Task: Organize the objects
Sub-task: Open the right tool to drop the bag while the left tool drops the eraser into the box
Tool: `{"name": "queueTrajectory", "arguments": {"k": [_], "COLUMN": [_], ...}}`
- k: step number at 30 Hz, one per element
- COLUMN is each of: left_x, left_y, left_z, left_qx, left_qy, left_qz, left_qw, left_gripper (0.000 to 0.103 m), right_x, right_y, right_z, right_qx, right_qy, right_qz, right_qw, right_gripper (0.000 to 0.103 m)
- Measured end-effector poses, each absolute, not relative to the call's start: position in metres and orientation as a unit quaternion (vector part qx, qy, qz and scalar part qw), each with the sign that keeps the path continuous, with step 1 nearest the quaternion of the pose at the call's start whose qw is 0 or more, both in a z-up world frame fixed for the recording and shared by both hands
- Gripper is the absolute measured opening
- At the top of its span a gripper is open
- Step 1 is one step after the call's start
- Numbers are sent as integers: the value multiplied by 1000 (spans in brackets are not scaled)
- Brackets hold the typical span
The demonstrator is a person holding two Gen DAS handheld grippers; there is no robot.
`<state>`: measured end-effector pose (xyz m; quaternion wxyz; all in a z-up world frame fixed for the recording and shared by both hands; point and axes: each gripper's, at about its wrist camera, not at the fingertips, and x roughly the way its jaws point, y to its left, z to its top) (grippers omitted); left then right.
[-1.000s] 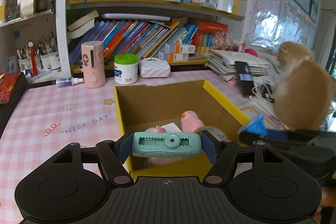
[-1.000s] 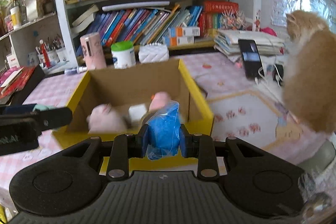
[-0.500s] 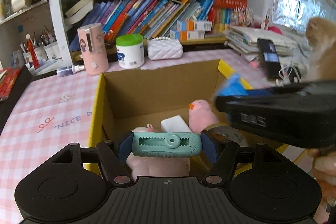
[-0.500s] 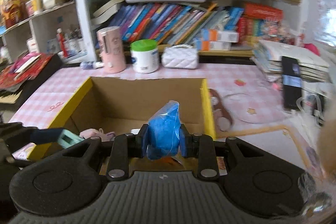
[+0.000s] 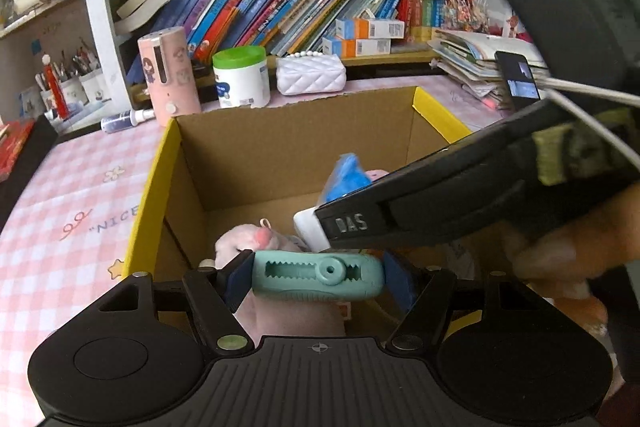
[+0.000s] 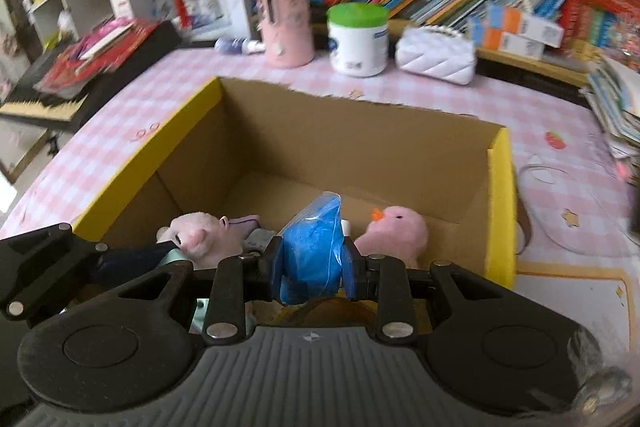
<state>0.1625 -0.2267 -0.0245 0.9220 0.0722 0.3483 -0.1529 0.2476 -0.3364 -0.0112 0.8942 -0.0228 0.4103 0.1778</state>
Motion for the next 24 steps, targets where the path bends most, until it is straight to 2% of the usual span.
{"name": "queueTrajectory", "arguments": {"k": [8, 11, 17, 24], "left_x": [151, 146, 134, 119], "left_y": [-224, -220, -202, -181], "left_z": [-15, -12, -6, 10], "left_qx": [79, 83, 61, 34], "left_qy": [340, 338, 335, 314], "left_qz": [-148, -135, -102, -75], "left_qw": [925, 928, 935, 946], "left_gripper": [76, 83, 84, 89], "right_x": [255, 256, 258, 240], "right_y": [-330, -328, -326, -331], "right_z": [-23, -24, -25, -11], "right_qx": [-26, -30, -35, -32], "right_qy": [436, 440, 450, 416], "right_qz": [212, 216, 228, 200], "right_qw": [874, 871, 863, 887], "right_gripper": [27, 27, 28, 57]}}
